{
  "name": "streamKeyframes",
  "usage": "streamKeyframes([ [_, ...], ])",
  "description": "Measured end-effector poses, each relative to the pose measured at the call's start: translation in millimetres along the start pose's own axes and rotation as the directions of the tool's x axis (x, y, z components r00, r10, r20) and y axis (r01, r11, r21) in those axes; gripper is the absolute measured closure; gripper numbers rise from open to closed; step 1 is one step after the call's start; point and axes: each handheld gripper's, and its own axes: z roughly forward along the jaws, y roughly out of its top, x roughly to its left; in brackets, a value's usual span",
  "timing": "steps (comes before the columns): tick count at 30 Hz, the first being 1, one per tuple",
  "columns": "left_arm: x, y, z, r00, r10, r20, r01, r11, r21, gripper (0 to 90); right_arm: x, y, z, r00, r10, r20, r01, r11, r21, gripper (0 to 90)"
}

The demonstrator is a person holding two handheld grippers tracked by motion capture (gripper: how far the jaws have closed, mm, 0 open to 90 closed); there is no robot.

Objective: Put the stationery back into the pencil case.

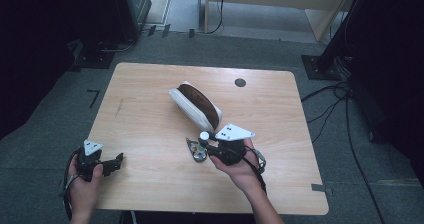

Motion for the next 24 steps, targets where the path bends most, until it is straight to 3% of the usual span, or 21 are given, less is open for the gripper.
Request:
streamKeyframes([
  [13, 0.0, 0.0, -0.1, 1.0, 0.001, 0.0, -0.001, 1.0, 0.001, 8.3, -29.6, 12.7, -23.7, 0.9956, 0.036, 0.087, -0.033, 0.999, -0.034, 65.2],
  [24, 0.1, 0.1, -0.1, 1.0, 0.001, 0.0, -0.001, 1.0, 0.001, 8.3, -45.6, 25.4, -23.1, 0.992, 0.04, 0.119, -0.036, 0.999, -0.039, 65.2],
])
